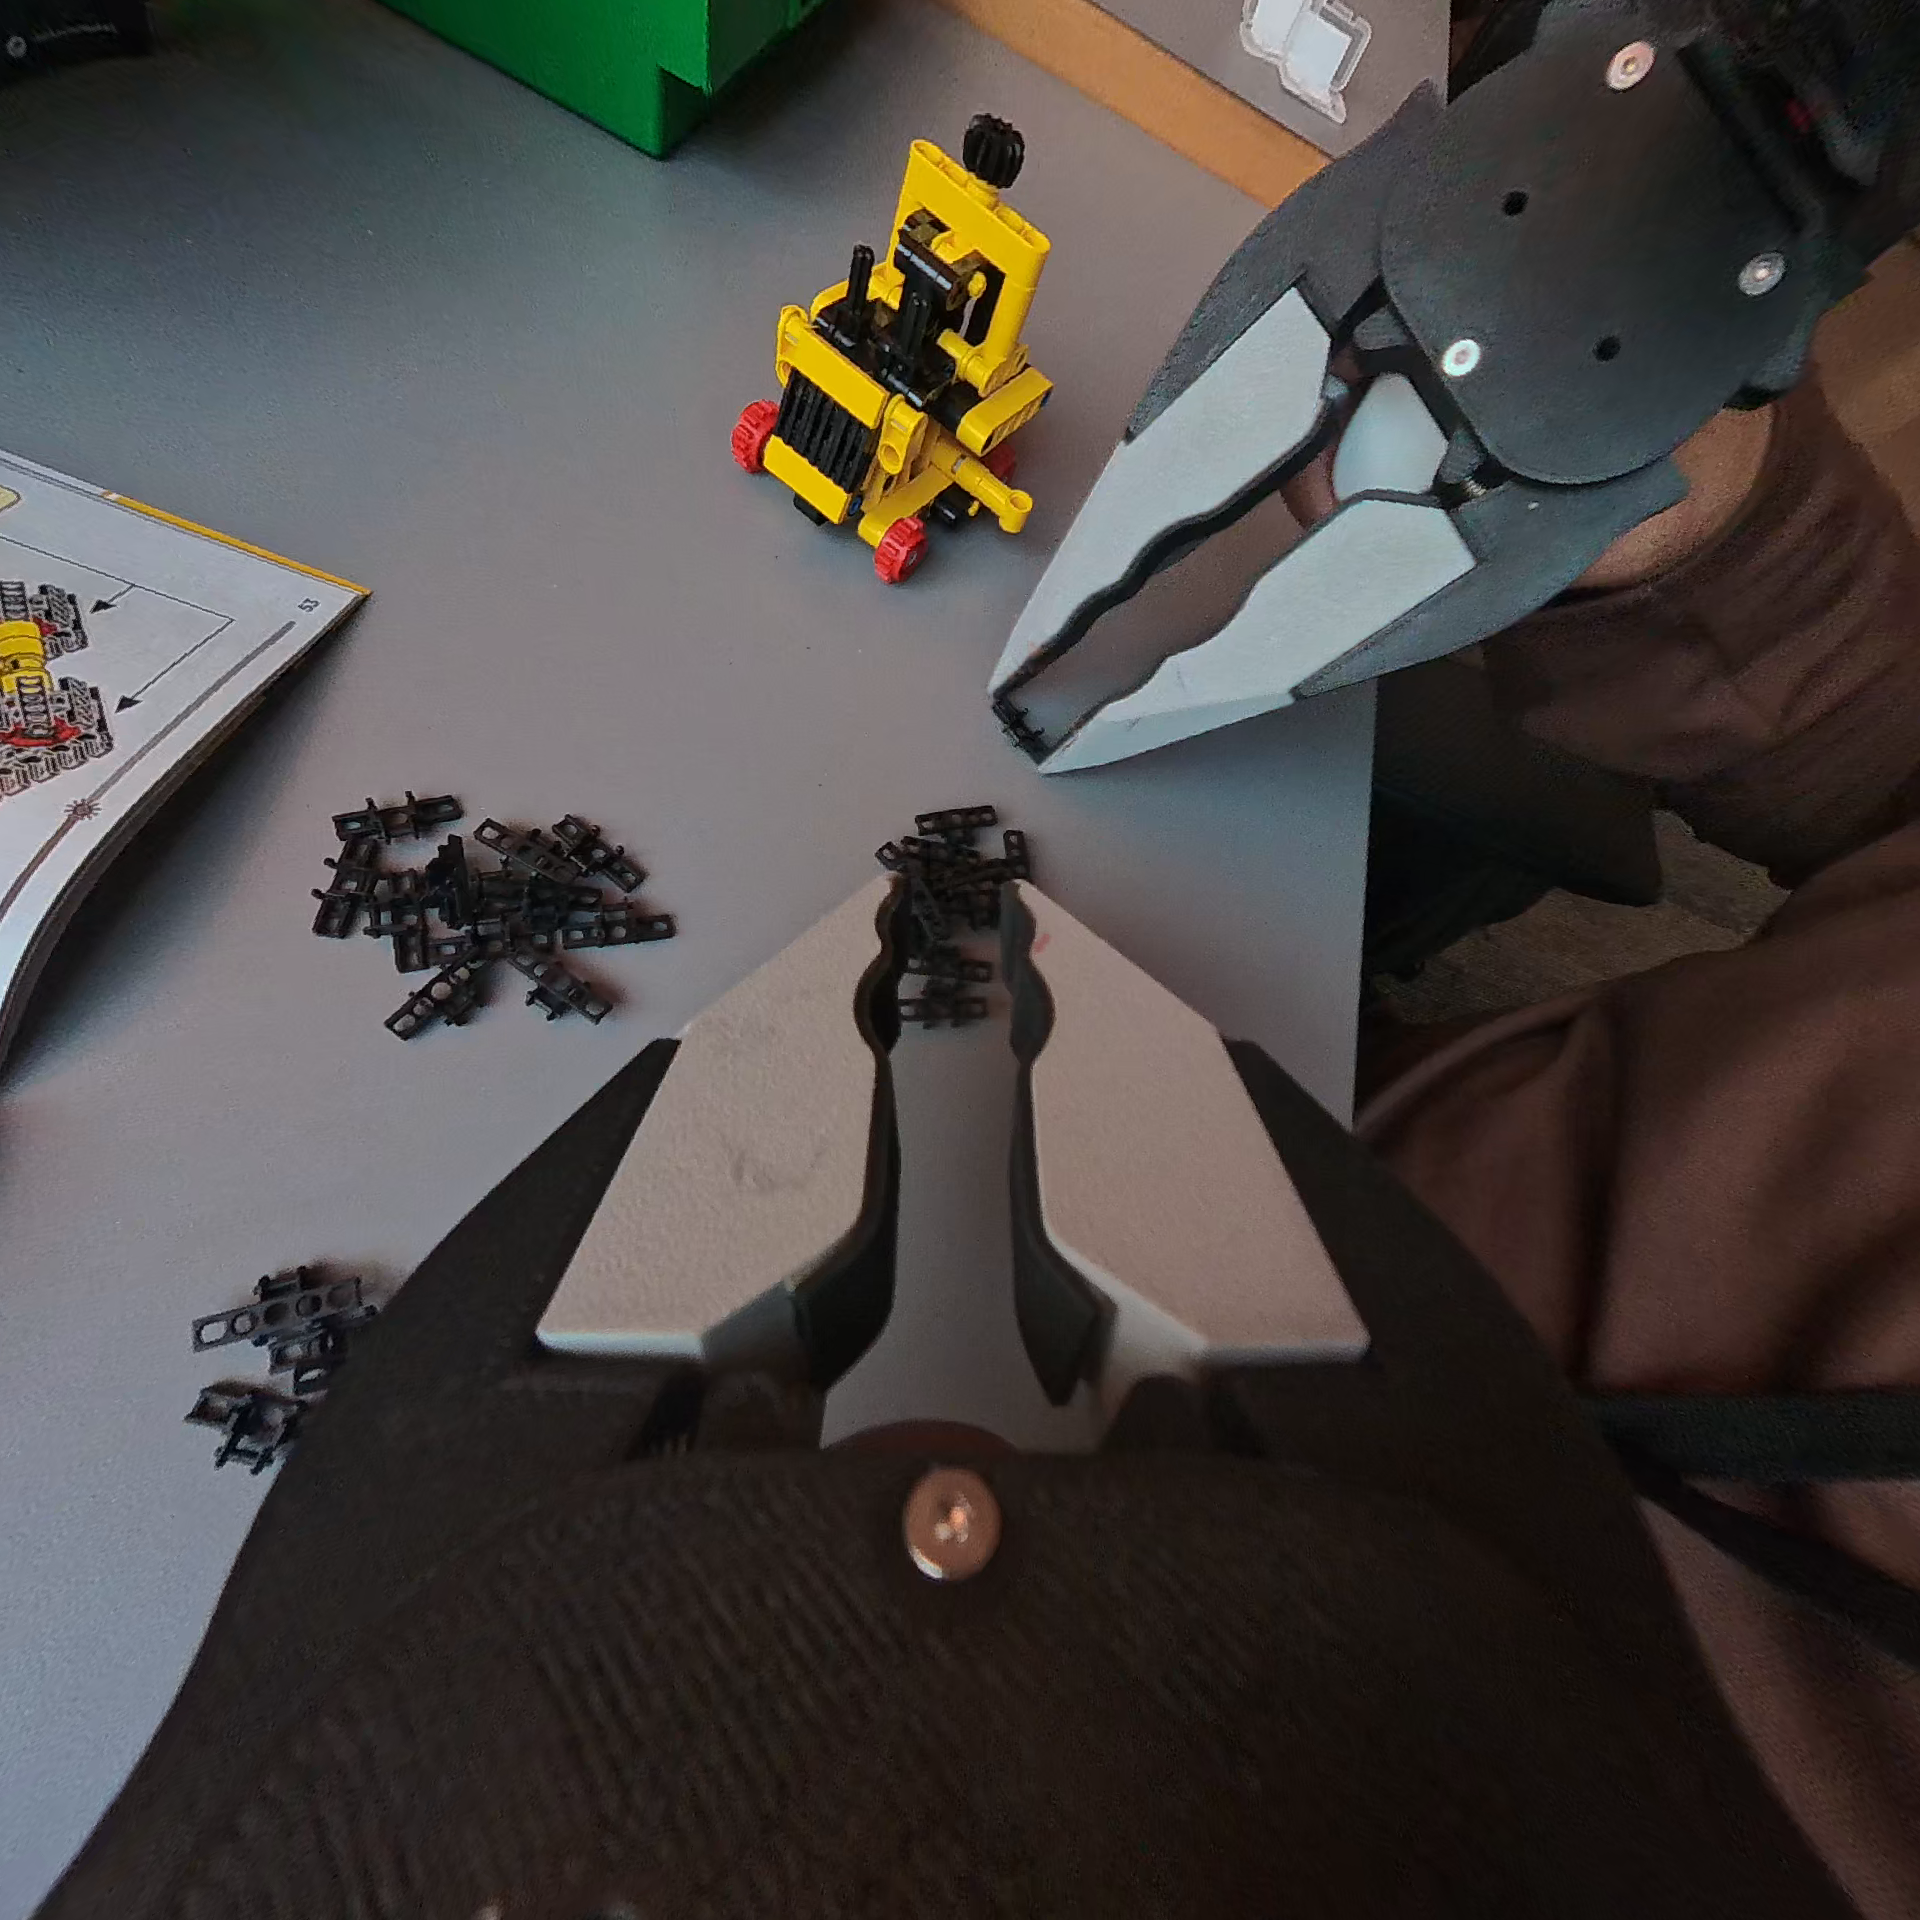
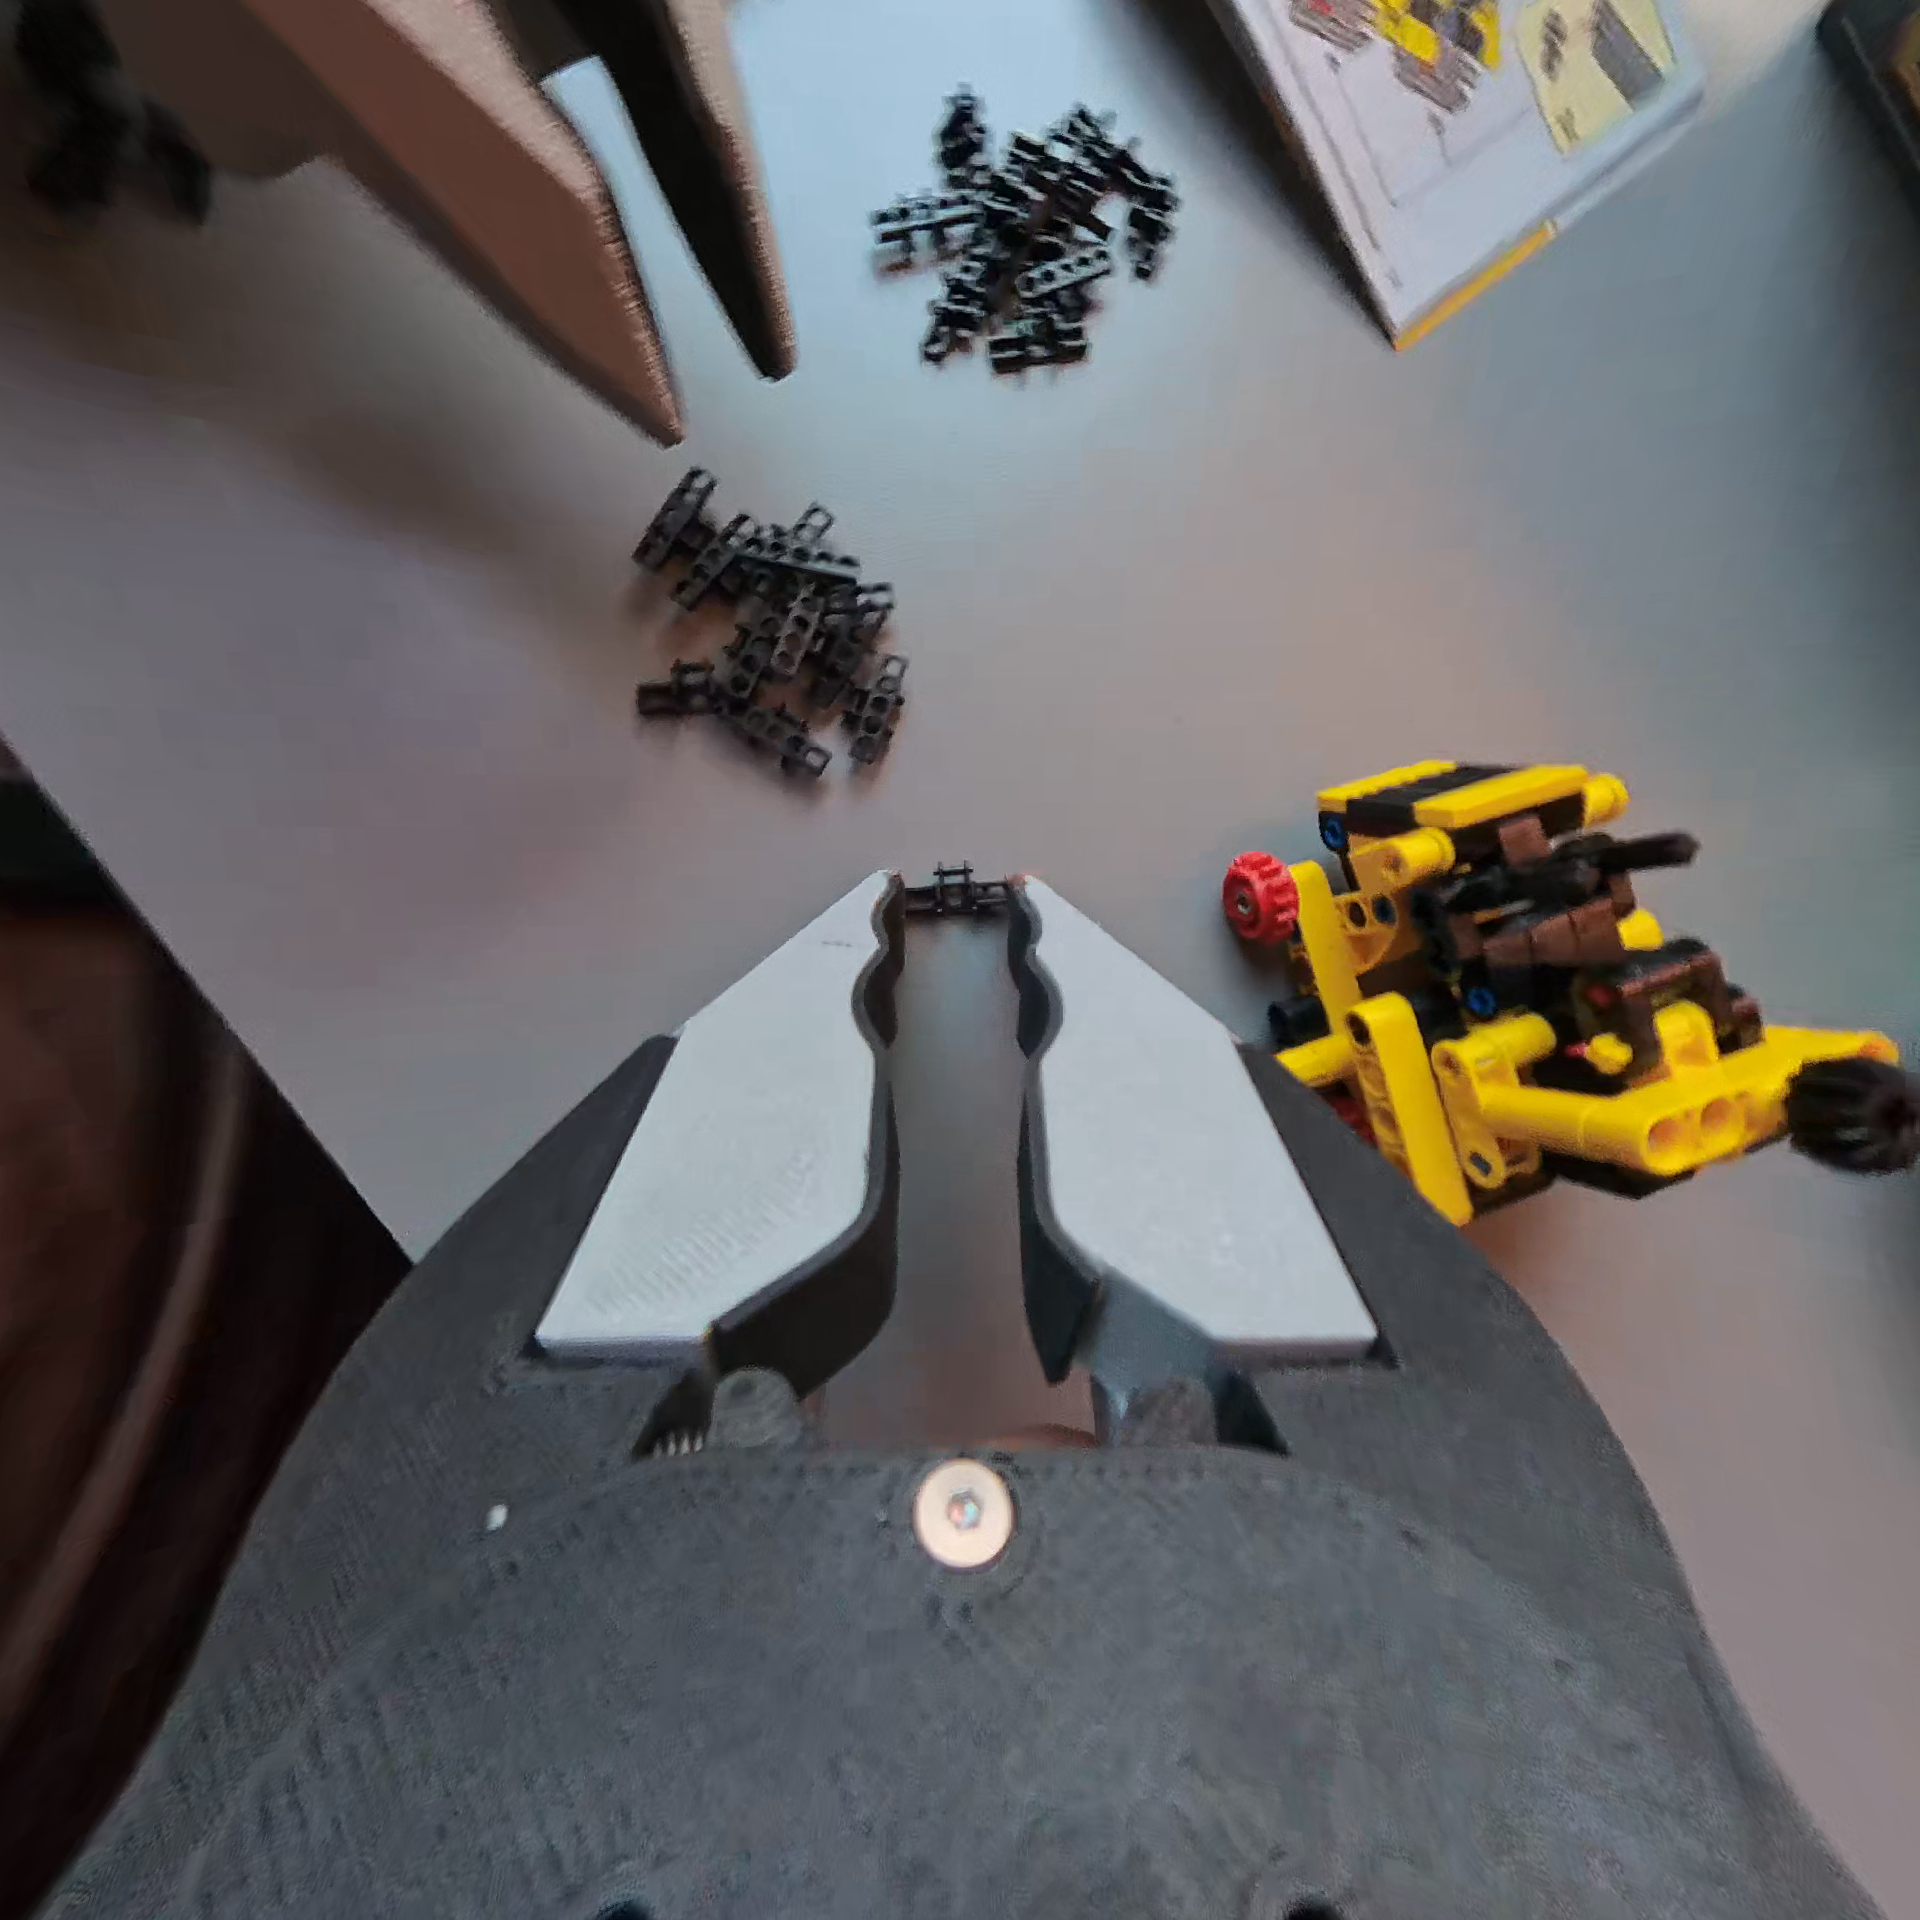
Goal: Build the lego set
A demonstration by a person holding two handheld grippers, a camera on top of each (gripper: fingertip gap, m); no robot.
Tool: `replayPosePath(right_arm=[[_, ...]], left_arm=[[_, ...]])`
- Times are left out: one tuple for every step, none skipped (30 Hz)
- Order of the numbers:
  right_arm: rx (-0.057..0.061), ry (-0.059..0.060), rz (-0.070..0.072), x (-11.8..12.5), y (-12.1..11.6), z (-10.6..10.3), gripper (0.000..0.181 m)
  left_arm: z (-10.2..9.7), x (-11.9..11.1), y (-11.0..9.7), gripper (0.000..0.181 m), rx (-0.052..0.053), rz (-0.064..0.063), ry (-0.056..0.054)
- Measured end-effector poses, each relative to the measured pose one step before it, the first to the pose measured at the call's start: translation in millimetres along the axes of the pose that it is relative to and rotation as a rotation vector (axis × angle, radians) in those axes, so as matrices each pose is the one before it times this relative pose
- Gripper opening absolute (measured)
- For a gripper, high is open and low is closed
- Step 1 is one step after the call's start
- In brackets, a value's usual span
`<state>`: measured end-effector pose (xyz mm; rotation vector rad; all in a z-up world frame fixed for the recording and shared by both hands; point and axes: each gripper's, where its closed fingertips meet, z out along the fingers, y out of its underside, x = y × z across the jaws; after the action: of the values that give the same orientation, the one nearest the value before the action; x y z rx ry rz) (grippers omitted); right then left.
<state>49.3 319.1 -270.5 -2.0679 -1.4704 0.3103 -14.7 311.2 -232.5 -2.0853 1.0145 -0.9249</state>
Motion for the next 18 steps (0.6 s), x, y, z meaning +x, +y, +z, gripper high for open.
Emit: replayPosePath(right_arm=[[0.0008, -0.0200, -0.0530, -2.17, 1.15, -1.38, 0.016], [-0.0013, -0.0228, -0.0442, -2.29, 1.28, -1.52, 0.016], [0.0009, -0.0183, -0.0338, -1.51, 1.01, -0.98, 0.016], [0.0020, -0.0160, -0.0250, -0.88, 0.79, -0.67, 0.016], [0.0027, -0.0212, -0.0230, -1.89, 0.57, -0.68, 0.016], [0.0050, -0.0220, -0.0231, -2.22, 0.32, -0.61, 0.016], [0.0044, -0.0184, -0.0207, -1.58, 0.24, -0.36, 0.016], [0.0047, -0.0207, -0.0197, -1.77, 0.23, -0.44, 0.016], [0.0058, -0.0216, -0.0174, -1.72, 0.11, -0.21, 0.016], [0.0029, -0.0182, -0.0100, -0.30, 0.43, -0.23, 0.016], [-0.0009, -0.0182, -0.0051, 0.04, 0.75, -0.28, 0.016], [-0.0007, -0.0174, -0.0060, 0.10, 0.72, -0.31, 0.016], [0.0002, -0.0125, -0.0071, 0.55, 0.47, -0.11, 0.016], [0.0006, -0.0094, -0.0075, 0.60, 0.33, -0.08, 0.016], [0.0014, -0.0085, -0.0097, 0.09, -0.04, -0.06, 0.017], [0.0008, -0.0043, -0.0122, 0.06, -0.10, -0.09, 0.018], [0.0008, -0.0012, -0.0131, -0.03, -0.34, -0.24, 0.021], [0.0035, 0.0008, -0.0118, 0.19, -0.63, -0.60, 0.024]], left_arm=[[0.05, 0.05, 0.03, 0.014, -0.0001, 0.0004, -0.0003], [0.10, -0.15, 0.11, 0.014, -0.0005, 0.0005, -0.0010], [0.11, -0.14, 0.08, 0.013, -0.0006, 0.0001, -0.0005], [0.18, -0.37, 0.19, 0.014, -0.0008, -0.0009, -0.0006], [0.12, -0.35, 0.12, 0.014, -0.0012, -0.0014, -0.0004], [0.06, -0.44, 0.19, 0.014, -0.0002, -0.0015, -0.0007], [0.05, -0.52, 0.01, 0.013, 0.0001, -0.0012, -0.0008], [0.11, -0.65, 0.09, 0.013, -0.0006, -0.0019, -0.0007], [0.13, -0.58, 0.03, 0.013, -0.0002, -0.0026, -0.0005], [0.21, -0.94, 0.13, 0.013, -0.0002, -0.0035, -0.0016], [0.26, -0.84, 0.14, 0.013, -0.0010, -0.0039, -0.0008], [0.06, -0.65, 0.12, 0.013, -0.0005, -0.0038, 0.0004], [-0.04, -0.50, 0.01, 0.014, 0.0007, -0.0034, 0.0007], [-0.07, -0.44, -0.19, 0.013, 0.0007, -0.0028, 0.0006], [-0.12, -0.31, -0.08, 0.013, 0.0007, -0.0023, 0.0006], [-0.03, -0.15, -0.14, 0.013, 0.0012, -0.0017, 0.0011], [0.01, -0.23, -0.09, 0.013, 0.0002, -0.0016, 0.0008], [-0.05, -0.40, 0.03, 0.014, -0.0006, -0.0012, -0.0002]])
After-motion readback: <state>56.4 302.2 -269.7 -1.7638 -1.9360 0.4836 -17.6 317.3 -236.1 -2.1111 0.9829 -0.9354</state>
